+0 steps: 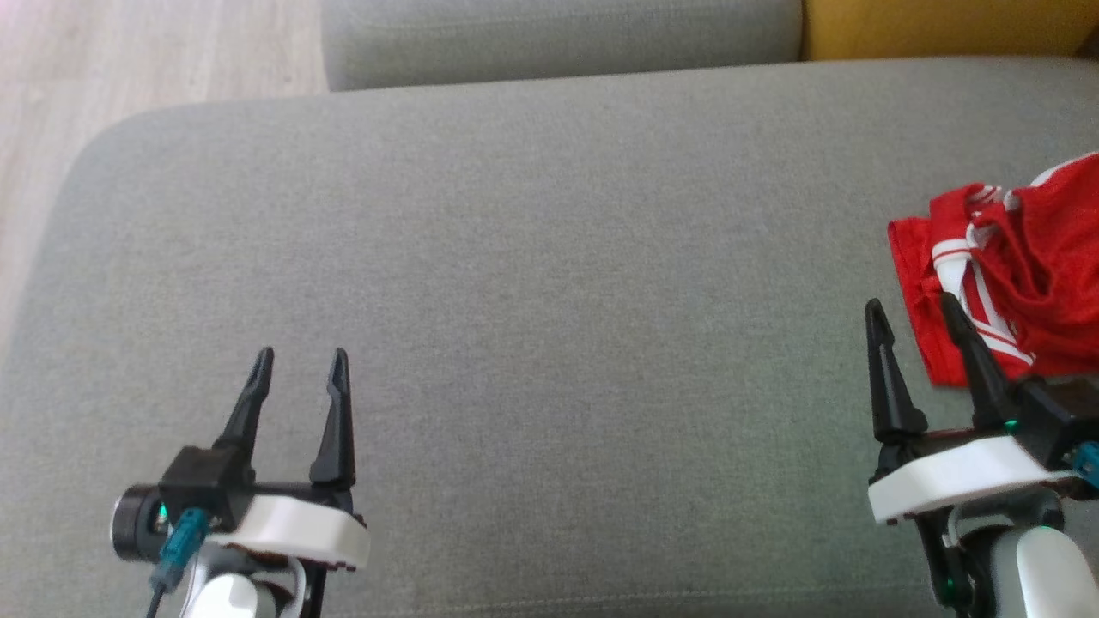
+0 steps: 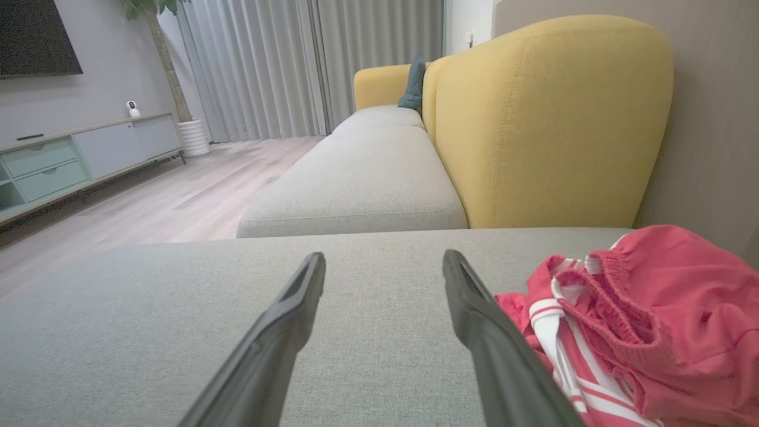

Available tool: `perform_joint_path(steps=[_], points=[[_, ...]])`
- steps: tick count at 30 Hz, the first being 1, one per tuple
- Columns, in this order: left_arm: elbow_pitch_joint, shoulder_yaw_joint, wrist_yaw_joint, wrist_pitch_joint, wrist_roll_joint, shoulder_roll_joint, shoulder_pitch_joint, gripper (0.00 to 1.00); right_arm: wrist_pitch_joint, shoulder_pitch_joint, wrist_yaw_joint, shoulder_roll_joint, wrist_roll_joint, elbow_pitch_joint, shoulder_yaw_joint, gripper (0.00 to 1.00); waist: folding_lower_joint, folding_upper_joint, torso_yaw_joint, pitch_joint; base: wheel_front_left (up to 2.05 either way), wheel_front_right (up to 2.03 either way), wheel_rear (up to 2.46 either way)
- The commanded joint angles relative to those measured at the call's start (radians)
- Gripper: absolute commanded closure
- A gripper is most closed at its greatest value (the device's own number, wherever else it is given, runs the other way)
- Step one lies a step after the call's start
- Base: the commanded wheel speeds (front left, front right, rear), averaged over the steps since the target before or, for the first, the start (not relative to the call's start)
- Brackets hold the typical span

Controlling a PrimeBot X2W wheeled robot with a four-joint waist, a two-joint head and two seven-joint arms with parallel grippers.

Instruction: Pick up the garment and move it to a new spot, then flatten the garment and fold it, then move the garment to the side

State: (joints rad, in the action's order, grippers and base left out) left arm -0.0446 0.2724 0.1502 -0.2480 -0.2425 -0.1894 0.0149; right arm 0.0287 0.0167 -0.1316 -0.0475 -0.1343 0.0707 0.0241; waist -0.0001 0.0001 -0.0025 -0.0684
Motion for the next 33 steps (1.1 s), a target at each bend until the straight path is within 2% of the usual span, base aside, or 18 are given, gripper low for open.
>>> perform_joint_path(steps=[1,33], points=[[0.027,-0.043,0.006,-0.009,-0.010,-0.019,-0.024,0.00,0.006,-0.008,0.001,-0.004,-0.007,0.045,-0.024,0.00,0.0001,-0.0001,0.007,0.011,0.00,0.00,0.00],[0.009,-0.018,0.036,-0.002,0.002,-0.038,-0.012,0.00,0.038,0.037,0.001,-0.003,-0.036,0.062,-0.021,0.00,0.0001,-0.0001,0.007,0.034,0.00,0.00,0.00]])
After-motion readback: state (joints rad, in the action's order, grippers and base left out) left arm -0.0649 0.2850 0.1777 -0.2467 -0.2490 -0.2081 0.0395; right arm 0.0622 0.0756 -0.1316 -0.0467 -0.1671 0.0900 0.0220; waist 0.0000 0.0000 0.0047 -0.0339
